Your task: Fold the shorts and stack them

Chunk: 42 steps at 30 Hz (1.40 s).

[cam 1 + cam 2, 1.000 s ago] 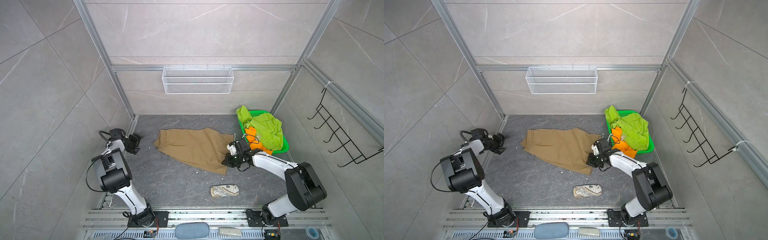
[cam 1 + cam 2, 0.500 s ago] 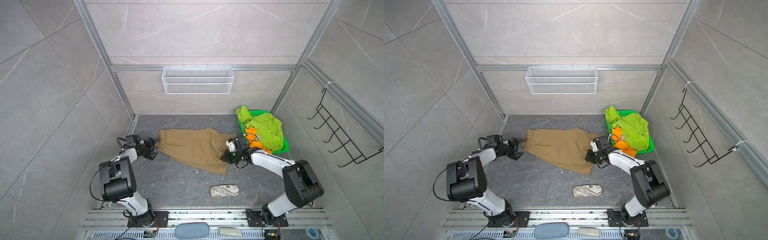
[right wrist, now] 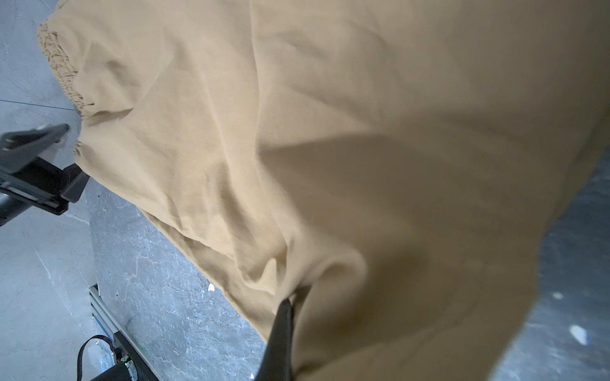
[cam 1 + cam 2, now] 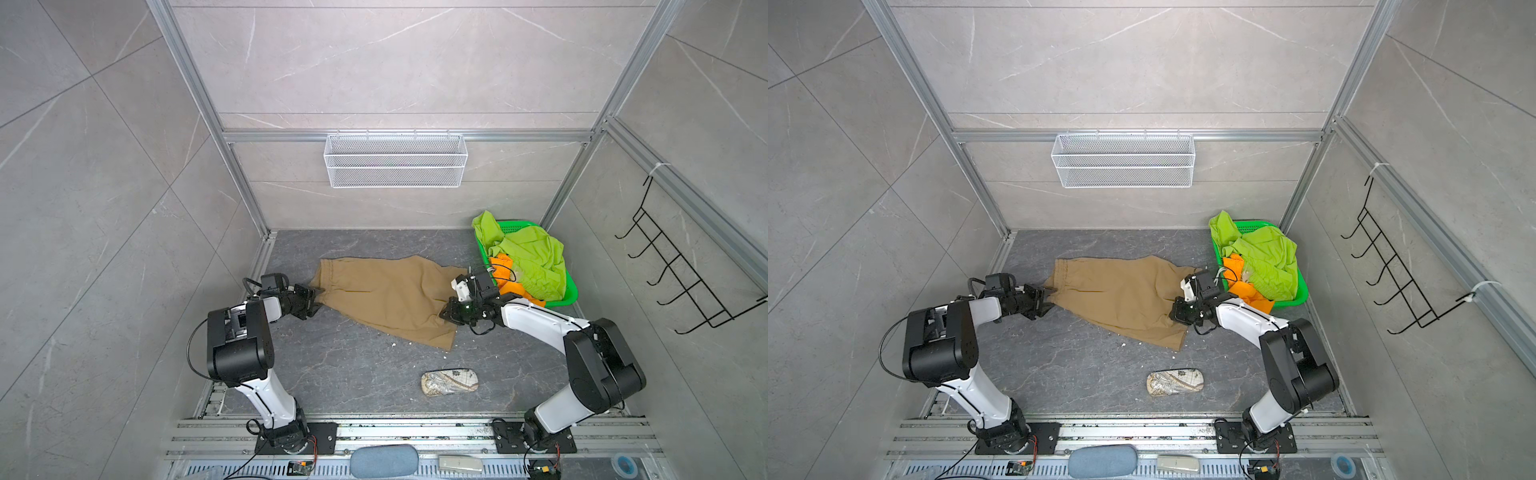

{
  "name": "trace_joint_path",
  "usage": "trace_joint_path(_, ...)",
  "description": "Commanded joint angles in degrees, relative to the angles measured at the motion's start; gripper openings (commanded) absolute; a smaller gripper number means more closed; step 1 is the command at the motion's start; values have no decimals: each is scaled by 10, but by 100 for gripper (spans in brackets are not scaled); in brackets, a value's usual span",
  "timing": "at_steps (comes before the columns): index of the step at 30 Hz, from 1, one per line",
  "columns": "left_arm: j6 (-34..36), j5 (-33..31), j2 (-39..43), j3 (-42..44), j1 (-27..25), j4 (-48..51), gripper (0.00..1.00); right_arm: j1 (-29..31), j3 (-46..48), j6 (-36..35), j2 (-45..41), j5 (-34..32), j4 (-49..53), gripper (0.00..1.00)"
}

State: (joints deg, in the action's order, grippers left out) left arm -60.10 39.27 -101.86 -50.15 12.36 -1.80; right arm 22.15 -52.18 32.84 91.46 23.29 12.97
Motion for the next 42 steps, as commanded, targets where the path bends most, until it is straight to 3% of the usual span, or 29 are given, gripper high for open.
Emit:
trace_joint_path(1, 3, 2, -8, -33, -3, -21, 23, -1, -22, -2, 10, -6, -2, 0)
trace_joint_path(4, 13, 9, 0, -68, -3, -1, 0, -3, -42, -1, 7, -4, 7, 0)
trace_joint_path(9, 47, 1, 13, -166, -2, 74, 0, -9, -114, -11, 4, -7, 44, 0)
trace_joint_path(16, 52, 17, -50, -320, -2, 107, 0, -24, -264, -41, 13, -33, 125, 0)
trace_joint_path(20, 85, 7, -107, -365, 2, 126, 0, -2, -198, -14, -4, -24, 96, 0)
trace_joint_path(27, 76, -11, -132, -278, 23, 78, 0, 85, -23, 59, 1, -33, -10, 0)
trace_joint_path(31, 87, -18, -132, -235, 40, 70, 0, 97, 43, 95, 10, -37, -54, 0)
trace_joint_path(38, 91, -38, -117, -172, 48, 78, 0, 88, 68, 82, 33, -82, -40, 0)
trace_joint_path(42, 69, -30, -90, -99, 48, 38, 0, 40, 34, 39, 72, -90, -22, 0)
